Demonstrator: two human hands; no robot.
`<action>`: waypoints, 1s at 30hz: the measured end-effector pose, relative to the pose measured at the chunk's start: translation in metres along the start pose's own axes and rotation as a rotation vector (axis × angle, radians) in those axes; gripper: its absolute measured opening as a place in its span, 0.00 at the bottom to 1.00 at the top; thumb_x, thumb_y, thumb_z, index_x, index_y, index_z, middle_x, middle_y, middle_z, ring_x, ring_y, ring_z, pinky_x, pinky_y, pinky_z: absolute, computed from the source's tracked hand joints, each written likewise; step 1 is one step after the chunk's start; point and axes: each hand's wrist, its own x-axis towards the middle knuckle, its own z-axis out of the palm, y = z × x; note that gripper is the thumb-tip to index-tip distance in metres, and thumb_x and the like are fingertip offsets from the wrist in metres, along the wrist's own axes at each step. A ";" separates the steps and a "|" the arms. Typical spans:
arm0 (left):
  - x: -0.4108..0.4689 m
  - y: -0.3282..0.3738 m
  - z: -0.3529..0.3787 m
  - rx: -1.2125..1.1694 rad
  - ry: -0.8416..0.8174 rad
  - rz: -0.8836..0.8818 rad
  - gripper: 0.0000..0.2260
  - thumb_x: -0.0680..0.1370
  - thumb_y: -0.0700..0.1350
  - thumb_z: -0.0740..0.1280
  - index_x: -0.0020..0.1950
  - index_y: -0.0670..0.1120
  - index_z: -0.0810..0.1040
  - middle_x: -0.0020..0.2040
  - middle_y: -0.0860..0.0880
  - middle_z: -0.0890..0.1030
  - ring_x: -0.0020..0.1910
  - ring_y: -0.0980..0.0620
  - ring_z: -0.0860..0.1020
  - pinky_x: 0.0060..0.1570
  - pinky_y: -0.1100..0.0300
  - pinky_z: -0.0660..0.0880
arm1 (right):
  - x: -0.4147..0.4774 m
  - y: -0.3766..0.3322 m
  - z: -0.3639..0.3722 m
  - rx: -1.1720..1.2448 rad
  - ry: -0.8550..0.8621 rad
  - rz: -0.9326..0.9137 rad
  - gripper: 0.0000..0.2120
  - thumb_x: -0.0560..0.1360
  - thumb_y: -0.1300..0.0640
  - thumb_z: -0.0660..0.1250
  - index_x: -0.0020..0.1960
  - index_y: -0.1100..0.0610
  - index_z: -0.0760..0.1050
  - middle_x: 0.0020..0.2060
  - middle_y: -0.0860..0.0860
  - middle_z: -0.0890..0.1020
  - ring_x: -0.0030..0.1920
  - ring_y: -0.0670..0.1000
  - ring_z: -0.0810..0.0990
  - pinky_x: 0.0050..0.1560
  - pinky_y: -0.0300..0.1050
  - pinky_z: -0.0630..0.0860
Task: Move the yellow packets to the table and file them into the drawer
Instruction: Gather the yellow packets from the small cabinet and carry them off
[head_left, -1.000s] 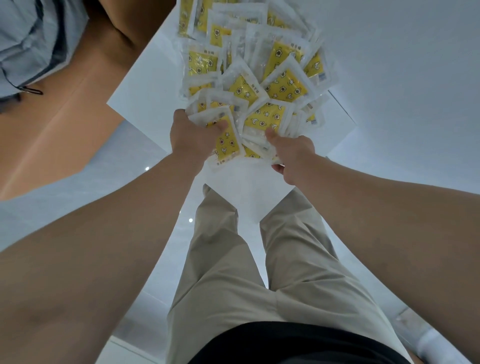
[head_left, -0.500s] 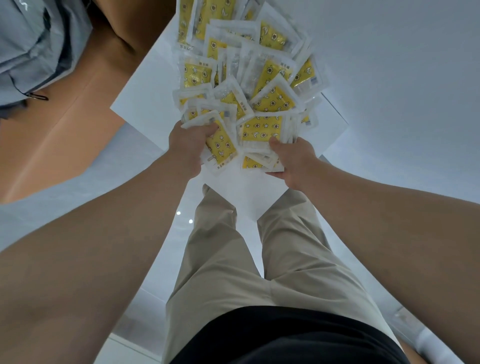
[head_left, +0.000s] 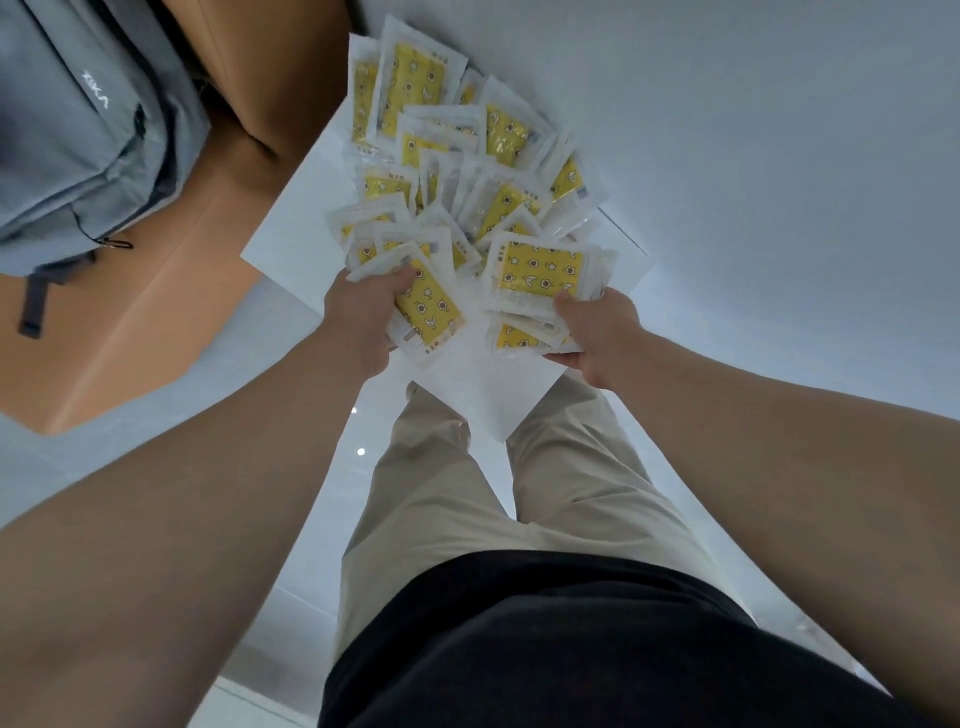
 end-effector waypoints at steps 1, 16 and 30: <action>-0.009 0.005 0.000 0.004 -0.006 0.010 0.17 0.75 0.41 0.76 0.61 0.51 0.78 0.53 0.48 0.85 0.50 0.46 0.85 0.48 0.44 0.83 | -0.008 -0.002 -0.003 0.016 -0.003 -0.005 0.08 0.81 0.57 0.69 0.59 0.52 0.77 0.54 0.52 0.83 0.48 0.57 0.85 0.40 0.56 0.85; -0.134 0.054 -0.012 0.040 -0.180 0.140 0.17 0.75 0.39 0.75 0.63 0.49 0.79 0.53 0.47 0.86 0.50 0.45 0.86 0.52 0.41 0.82 | -0.134 -0.012 -0.068 0.340 -0.122 -0.151 0.10 0.81 0.60 0.68 0.62 0.55 0.78 0.56 0.55 0.84 0.52 0.59 0.85 0.47 0.58 0.84; -0.215 0.033 -0.052 -0.156 -0.131 0.248 0.11 0.77 0.38 0.73 0.58 0.48 0.80 0.49 0.47 0.87 0.49 0.44 0.86 0.49 0.45 0.82 | -0.184 -0.039 -0.074 0.209 -0.309 -0.316 0.11 0.81 0.60 0.68 0.63 0.54 0.78 0.57 0.55 0.84 0.54 0.59 0.85 0.42 0.56 0.83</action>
